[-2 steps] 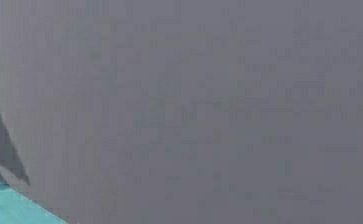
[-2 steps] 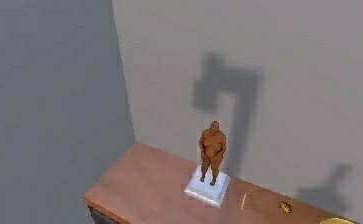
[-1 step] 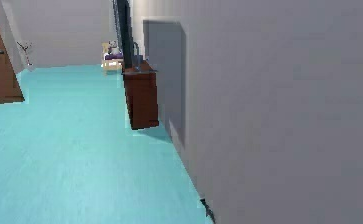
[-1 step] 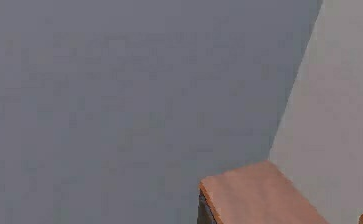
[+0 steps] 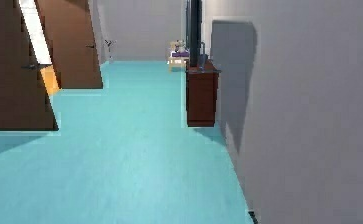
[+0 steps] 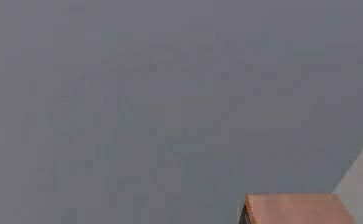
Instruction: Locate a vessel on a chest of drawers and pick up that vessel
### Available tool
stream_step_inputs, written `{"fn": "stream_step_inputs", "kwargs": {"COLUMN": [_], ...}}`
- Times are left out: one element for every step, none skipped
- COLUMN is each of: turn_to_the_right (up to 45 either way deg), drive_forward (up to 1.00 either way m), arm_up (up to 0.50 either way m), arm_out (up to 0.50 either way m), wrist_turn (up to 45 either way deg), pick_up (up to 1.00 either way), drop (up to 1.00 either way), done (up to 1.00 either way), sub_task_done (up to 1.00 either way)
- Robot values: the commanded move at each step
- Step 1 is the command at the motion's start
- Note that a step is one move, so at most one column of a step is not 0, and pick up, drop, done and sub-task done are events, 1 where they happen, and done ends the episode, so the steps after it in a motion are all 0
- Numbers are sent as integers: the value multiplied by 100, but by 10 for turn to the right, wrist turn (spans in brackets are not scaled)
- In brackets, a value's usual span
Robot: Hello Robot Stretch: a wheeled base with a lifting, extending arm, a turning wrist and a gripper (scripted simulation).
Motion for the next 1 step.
{"fn": "stream_step_inputs", "kwargs": {"turn_to_the_right": [0], "drive_forward": [25], "arm_up": [0], "arm_out": [0], "wrist_turn": [0], "pick_up": [0], "drop": [0], "done": [0], "sub_task_done": [0]}}
